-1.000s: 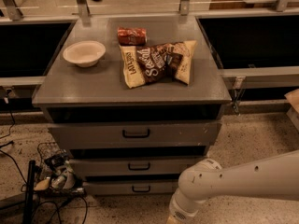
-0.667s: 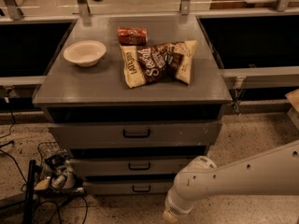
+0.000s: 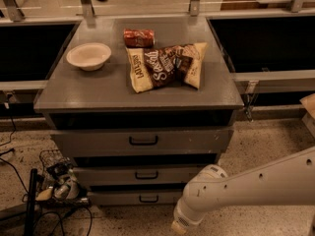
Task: Open bottom drawer
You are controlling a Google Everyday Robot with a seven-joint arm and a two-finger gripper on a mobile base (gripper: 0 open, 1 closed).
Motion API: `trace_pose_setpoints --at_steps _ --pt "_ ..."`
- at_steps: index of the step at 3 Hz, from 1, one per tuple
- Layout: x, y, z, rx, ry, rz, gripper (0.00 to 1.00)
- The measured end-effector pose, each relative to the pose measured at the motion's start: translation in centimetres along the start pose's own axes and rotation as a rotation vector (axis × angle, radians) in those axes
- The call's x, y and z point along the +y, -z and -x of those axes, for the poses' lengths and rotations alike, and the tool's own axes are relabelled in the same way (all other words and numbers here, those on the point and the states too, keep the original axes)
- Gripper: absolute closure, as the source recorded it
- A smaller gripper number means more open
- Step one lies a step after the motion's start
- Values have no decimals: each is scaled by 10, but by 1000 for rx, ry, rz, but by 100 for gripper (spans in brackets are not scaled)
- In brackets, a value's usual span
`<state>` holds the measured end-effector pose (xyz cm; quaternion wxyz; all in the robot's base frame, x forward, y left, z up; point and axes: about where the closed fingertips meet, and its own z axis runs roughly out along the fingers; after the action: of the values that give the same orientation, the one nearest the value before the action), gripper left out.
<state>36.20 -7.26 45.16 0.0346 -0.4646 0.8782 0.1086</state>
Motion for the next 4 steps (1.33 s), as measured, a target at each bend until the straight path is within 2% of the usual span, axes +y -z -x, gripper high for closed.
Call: trace_pose_setpoints --at_steps 1,2,3,4 --pt "-1 -12 -1 -2 -48 9 100" --pt "0 -45 20 -27 -82 55 100" --pt "-2 -61 30 -36 -99 80 100" --pt "-2 -63 31 -36 -101 82 82"
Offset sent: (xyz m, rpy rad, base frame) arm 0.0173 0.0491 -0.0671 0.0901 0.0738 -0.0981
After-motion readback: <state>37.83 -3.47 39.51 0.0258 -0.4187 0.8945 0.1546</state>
